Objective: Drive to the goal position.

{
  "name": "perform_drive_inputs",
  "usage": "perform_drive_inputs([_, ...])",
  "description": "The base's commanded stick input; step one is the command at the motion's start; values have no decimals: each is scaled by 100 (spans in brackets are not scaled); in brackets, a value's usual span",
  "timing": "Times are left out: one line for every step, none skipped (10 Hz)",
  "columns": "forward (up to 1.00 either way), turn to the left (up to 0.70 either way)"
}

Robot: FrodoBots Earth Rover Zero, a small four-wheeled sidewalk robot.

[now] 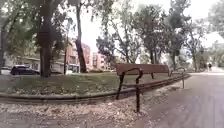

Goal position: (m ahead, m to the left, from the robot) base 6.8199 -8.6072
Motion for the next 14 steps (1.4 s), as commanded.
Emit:
perform_drive_inputs([-70,35])
perform_drive_inputs([-70,35])
perform_drive_inputs([-46,39])
perform_drive_inputs([-14,44])
perform_drive_inputs([0,26])
perform_drive_inputs([0,0])
perform_drive_inputs([0,0])
perform_drive_inputs([0,0])
perform_drive_inputs([0,0])
perform_drive_inputs([0,0])
perform_drive_inputs([0,0])
perform_drive_inputs([19,-28])
perform_drive_inputs([52,-34])
perform_drive_inputs([70,-35])
